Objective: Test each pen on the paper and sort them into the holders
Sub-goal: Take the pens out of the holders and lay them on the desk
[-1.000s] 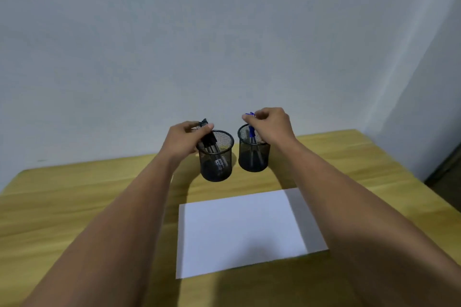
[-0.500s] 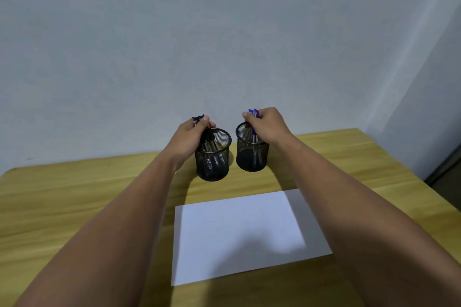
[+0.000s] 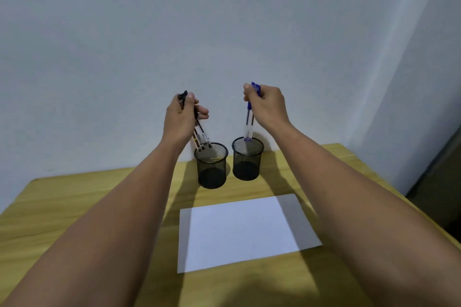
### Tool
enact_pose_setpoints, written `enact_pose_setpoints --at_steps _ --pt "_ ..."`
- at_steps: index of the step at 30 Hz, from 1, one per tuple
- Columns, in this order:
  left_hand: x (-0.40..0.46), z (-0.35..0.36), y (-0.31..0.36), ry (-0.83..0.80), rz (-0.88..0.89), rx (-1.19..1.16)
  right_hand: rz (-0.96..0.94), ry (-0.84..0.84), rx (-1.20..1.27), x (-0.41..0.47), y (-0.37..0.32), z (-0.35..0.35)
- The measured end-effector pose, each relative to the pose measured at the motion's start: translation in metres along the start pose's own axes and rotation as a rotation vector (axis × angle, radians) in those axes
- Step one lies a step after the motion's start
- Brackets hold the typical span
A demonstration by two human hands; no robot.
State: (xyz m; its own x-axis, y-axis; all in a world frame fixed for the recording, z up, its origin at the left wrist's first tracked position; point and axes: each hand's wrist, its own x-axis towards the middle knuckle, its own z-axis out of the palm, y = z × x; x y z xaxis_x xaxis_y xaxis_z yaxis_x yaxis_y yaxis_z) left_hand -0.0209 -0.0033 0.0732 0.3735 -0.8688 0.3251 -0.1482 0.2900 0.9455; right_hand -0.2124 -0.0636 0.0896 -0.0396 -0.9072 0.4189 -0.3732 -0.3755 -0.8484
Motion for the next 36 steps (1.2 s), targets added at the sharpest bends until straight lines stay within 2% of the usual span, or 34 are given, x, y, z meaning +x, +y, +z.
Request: enact_pose_setpoints --at_steps 4,9,15,19,26,32,36 --pt "-0.015 -0.026 0.049 -0.020 -0.058 0.088 -0.045 -0.039 0.055 -0.016 -0.048 0.001" --pt "-0.050 -0.075 0.070 -0.074 -0.275 0.282 0.107 -0.299 0.077 -0.059 -0.074 0.027" --pt "-0.084 -0.127 0.025 -0.075 -0.467 0.438 0.201 -0.485 0.026 -0.110 -0.044 0.098" --pt "-0.091 -0.149 -0.025 -0.071 -0.561 0.511 0.221 -0.559 -0.138 -0.133 -0.014 0.148" --pt "-0.086 -0.174 -0.085 -0.045 -0.564 0.668 0.219 -0.636 -0.312 -0.156 0.011 0.196" --pt "-0.096 -0.183 -0.091 -0.059 -0.462 1.137 0.131 -0.636 -0.457 -0.164 0.012 0.199" --pt "-0.104 -0.185 -0.089 -0.035 -0.434 1.151 0.059 -0.643 -0.495 -0.168 0.002 0.191"
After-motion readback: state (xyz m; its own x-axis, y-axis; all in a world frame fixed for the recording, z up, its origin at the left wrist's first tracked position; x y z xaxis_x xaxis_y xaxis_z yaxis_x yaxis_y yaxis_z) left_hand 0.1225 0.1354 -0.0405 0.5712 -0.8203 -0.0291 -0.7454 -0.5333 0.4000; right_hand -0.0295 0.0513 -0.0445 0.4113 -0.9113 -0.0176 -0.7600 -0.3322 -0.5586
